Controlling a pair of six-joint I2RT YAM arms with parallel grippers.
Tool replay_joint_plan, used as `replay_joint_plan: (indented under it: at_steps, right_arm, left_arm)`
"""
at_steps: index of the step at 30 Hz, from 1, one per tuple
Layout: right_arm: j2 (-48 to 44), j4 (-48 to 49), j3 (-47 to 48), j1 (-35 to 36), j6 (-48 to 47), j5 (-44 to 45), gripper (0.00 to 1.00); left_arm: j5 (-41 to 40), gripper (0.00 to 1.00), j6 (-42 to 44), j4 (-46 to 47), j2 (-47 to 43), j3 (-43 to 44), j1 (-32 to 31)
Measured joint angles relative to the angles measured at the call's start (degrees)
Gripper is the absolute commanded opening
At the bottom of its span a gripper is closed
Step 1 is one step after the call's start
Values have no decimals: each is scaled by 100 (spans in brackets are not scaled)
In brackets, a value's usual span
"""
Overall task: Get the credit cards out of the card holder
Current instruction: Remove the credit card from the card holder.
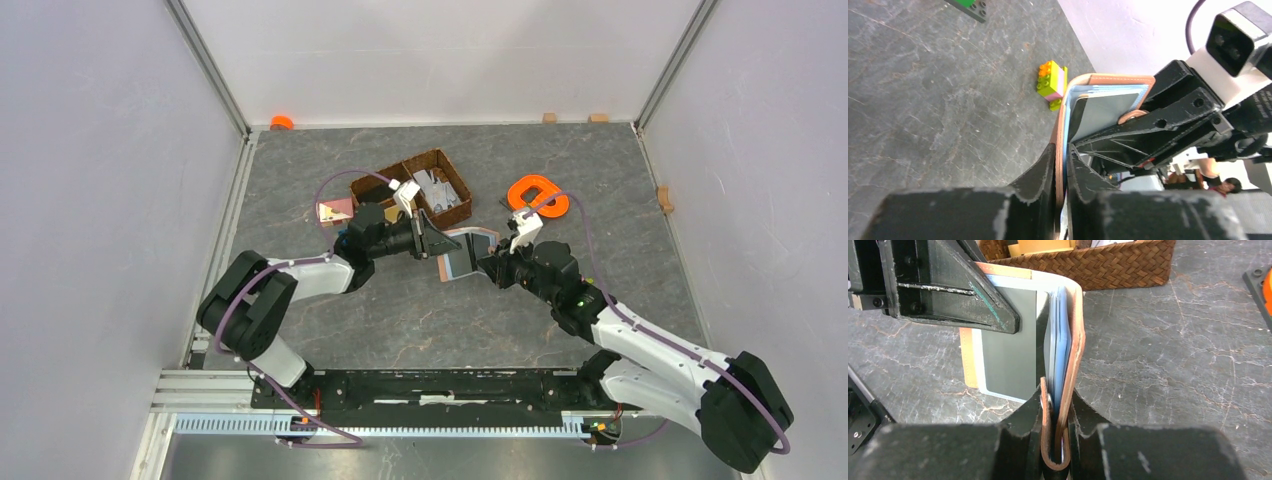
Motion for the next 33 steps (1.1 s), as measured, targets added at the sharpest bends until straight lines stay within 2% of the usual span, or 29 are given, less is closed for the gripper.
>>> replay_joint_plan:
  at_steps: [1, 2, 4, 5, 11, 17, 21, 28, 33]
  right_arm:
    - [-2, 0, 0, -7, -11, -50, 4]
    - [-2, -4, 0, -15, -13, -94, 17]
    - [0, -24, 2, -48, -22, -184, 38]
    - [0, -35, 13, -55, -37, -214, 42]
    - [2, -310, 249, -116, -164, 166, 50]
    - [-162, -538, 295, -131, -223, 632, 51]
    - [-490, -476, 282, -151, -339, 514, 48]
    - [-883, 267, 35, -153, -452, -570, 38]
    - [-229, 776, 24, -153, -396, -1580, 34]
  left_arm:
    - [28, 3, -2, 26, -9, -20, 22]
    - [74, 2, -9, 44, -22, -42, 35]
    - [138, 2, -4, 72, -70, -109, 63]
    - [153, 2, -4, 70, -105, -144, 81]
    - [125, 2, 39, -269, -461, -330, 186]
    - [-87, 6, 350, -929, -1025, -485, 188]
    - [-221, 6, 472, -1156, -1145, -487, 188]
    - [-304, 4, 485, -1335, -1119, -487, 186]
    - [-280, 2, 483, -1300, -1108, -487, 168]
